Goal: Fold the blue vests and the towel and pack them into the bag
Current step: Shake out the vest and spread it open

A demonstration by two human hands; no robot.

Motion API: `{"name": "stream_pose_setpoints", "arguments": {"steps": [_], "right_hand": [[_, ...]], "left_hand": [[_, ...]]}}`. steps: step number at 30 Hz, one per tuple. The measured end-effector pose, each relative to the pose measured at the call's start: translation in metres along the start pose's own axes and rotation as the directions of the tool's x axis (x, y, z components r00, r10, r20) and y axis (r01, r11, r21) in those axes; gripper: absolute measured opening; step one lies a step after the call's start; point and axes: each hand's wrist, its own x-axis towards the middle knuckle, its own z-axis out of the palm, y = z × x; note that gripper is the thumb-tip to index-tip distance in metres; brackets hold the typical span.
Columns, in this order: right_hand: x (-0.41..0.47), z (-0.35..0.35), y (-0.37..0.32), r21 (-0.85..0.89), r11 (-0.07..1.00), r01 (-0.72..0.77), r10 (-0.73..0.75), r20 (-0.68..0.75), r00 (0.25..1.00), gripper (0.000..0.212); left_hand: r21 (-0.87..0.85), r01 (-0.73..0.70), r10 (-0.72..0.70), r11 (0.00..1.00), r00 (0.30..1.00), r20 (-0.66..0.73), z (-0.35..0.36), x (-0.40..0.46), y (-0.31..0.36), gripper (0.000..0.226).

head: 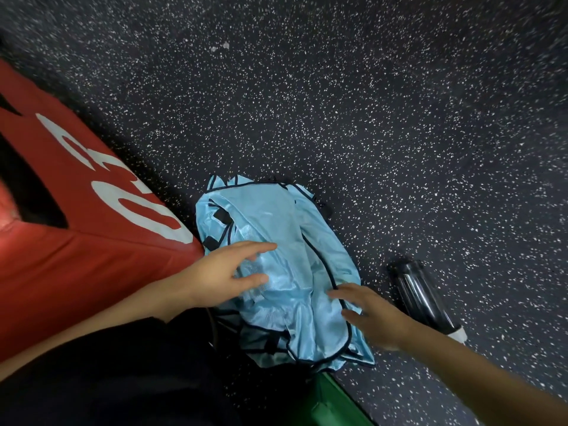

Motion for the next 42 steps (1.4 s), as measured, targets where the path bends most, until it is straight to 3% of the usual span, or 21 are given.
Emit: {"name": "stream_pose_setpoints", "arguments": {"steps": [7, 11, 13, 16, 18, 23, 29, 35, 38, 42], "right_hand": [[-0.024, -0.003, -0.029, 0.12, 0.988, 0.094, -0.081, -0.113, 0.99, 0.051], [-0.044, -0.003, -0.052, 0.143, 0.985, 0.098, -0.079, -0.13, 0.988, 0.051], [-0.054, -0.007, -0.068, 0.154, 0.983, 0.103, -0.082, -0.134, 0.987, 0.053], [-0.067, -0.018, -0.099, 0.145, 0.979, 0.146, -0.12, -0.175, 0.977, 0.055], [-0.079, -0.026, -0.128, 0.177, 0.967, 0.185, -0.151, -0.192, 0.97, 0.052], [-0.108, -0.05, -0.224, 0.177, 0.923, 0.341, -0.291, -0.258, 0.921, 0.047], [-0.158, -0.08, -0.36, 0.101, 0.835, 0.541, -0.482, -0.341, 0.807, 0.049], [-0.209, -0.094, -0.496, 0.059, 0.671, 0.739, -0.662, -0.401, 0.633, 0.048], [-0.239, -0.092, -0.56, -0.002, 0.597, 0.802, -0.746, -0.37, 0.554, 0.049], [-0.278, -0.081, -0.639, -0.081, 0.511, 0.856, -0.827, -0.319, 0.463, 0.051]], "left_hand": [[-0.178, 0.0, -0.006, 0.984, 0.999, -0.035, -0.025, -0.034, 0.011, 0.051], [-0.37, -0.036, -0.002, 0.928, 0.995, -0.102, -0.048, -0.071, 0.022, 0.061], [-0.413, -0.036, -0.01, 0.91, 0.994, -0.109, -0.065, -0.095, 0.029, 0.052], [-0.387, -0.067, 0.035, 0.92, 0.995, -0.09, -0.097, -0.131, 0.047, 0.055], [-0.372, -0.082, 0.046, 0.925, 0.994, -0.104, -0.117, -0.154, 0.064, 0.045], [-0.291, -0.183, 0.105, 0.939, 0.959, -0.263, -0.155, -0.211, 0.104, 0.04], [-0.143, -0.286, 0.176, 0.948, 0.84, -0.513, -0.185, -0.276, 0.141, 0.038], [-0.043, -0.338, 0.225, 0.94, 0.711, -0.666, -0.221, -0.346, 0.175, 0.044], [0.006, -0.343, 0.242, 0.939, 0.65, -0.72, -0.239, -0.382, 0.189, 0.045], [0.091, -0.334, 0.263, 0.938, 0.517, -0.815, -0.265, -0.431, 0.21, 0.052]]}}
